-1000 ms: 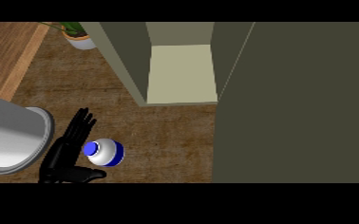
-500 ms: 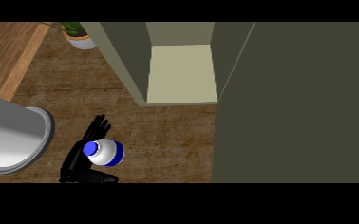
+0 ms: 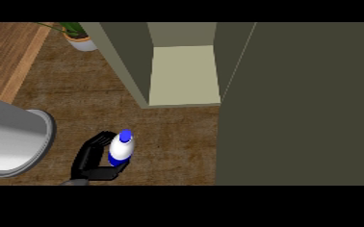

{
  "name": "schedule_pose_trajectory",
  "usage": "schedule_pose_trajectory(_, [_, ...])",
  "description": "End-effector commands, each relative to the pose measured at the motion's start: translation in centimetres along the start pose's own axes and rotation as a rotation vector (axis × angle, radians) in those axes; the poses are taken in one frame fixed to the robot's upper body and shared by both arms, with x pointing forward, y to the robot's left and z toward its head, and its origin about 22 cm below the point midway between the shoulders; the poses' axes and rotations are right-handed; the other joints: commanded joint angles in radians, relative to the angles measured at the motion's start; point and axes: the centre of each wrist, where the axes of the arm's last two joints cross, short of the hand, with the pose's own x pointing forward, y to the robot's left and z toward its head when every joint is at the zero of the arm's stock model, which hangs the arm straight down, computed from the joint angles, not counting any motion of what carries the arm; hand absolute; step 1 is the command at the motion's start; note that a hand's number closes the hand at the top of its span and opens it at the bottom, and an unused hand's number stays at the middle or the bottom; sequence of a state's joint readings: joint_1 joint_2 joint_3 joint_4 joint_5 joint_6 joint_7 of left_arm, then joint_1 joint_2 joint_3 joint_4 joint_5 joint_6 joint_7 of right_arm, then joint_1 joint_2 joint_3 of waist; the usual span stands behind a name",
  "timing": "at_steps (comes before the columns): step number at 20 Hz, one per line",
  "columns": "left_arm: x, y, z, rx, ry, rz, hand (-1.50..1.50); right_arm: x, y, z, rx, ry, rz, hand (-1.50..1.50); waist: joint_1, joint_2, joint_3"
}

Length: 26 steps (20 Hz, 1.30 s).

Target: Pick up the bottled water, place it into the cabinet and close the cabinet

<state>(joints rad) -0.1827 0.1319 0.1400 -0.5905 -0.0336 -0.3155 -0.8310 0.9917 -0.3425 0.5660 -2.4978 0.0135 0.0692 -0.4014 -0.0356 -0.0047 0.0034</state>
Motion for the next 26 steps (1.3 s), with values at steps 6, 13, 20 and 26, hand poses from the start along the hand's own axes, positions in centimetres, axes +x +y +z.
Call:
schedule_pose_trajectory(6, [-1.2,-1.9,-1.0,0.024,-0.113,-0.165,1.5,4.4,0.1,-0.9,-0.006,-0.023,0.07,-1.5,0.011,0.007,-0.007])
schedule_pose_trajectory(13, [-1.2,-3.8,-2.2,0.05,-0.165,-0.157,1.5,4.2,-0.6,-0.7,-0.018,-0.038,0.081,-1.5,0.018,0.004,-0.005])
schedule_pose_trajectory(20, [0.0,-7.9,-4.6,-0.038,-0.164,-0.06,1.5,3.2,-0.1,-0.8,-0.009,-0.029,0.067,-1.5,0.032,0.001,-0.004])
schedule_pose_trajectory(26, [2.7,-11.2,-7.7,-0.018,-0.176,-0.038,1.5,4.0,-0.5,-0.4,-0.009,-0.019,0.058,-1.5,0.019,0.0,-0.004])
